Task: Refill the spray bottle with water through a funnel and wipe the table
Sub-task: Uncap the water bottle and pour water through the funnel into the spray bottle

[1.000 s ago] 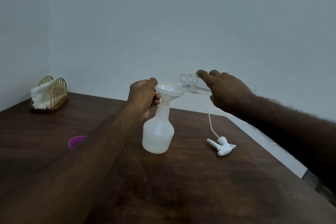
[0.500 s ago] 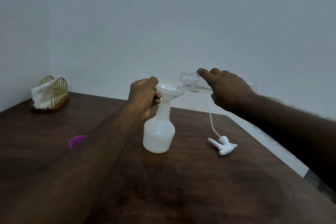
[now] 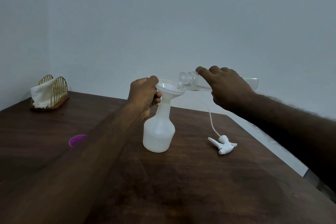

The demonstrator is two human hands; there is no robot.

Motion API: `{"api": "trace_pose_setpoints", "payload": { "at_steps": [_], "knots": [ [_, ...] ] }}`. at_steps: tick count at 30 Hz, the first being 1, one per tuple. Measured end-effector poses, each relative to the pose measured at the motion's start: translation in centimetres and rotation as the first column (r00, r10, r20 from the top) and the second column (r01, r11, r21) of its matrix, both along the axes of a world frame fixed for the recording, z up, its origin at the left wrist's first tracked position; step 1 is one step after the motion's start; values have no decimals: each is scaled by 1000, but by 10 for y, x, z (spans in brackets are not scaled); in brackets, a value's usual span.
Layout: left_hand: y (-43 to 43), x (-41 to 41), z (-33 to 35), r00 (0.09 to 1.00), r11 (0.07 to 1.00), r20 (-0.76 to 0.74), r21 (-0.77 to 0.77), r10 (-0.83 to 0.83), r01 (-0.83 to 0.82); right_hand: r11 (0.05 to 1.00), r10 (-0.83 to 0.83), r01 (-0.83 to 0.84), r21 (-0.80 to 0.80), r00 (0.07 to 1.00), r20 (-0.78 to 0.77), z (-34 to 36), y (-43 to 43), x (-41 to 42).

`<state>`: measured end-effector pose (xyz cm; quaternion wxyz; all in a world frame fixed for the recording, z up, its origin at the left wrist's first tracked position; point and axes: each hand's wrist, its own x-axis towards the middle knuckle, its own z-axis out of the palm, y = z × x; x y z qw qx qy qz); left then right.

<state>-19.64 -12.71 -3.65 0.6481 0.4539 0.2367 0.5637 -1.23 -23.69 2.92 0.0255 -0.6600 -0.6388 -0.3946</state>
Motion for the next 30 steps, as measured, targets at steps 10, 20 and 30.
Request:
{"api": "trace_pose_setpoints", "payload": {
  "at_steps": [10,20,30],
  "knots": [
    [1,1,0,1000,1000,6,-6,-4,4,1000,-2,2,17,999,51,0,-1,1],
    [-1,0,0,1000,1000,-7,-4,5,-5,998,-26,17,54,986,167,4,2,-13],
    [-1,-1,0,1000,1000,-4,-14,0,0,996,-16,-17,93,938,346,6,5,-15]
  ]
}}
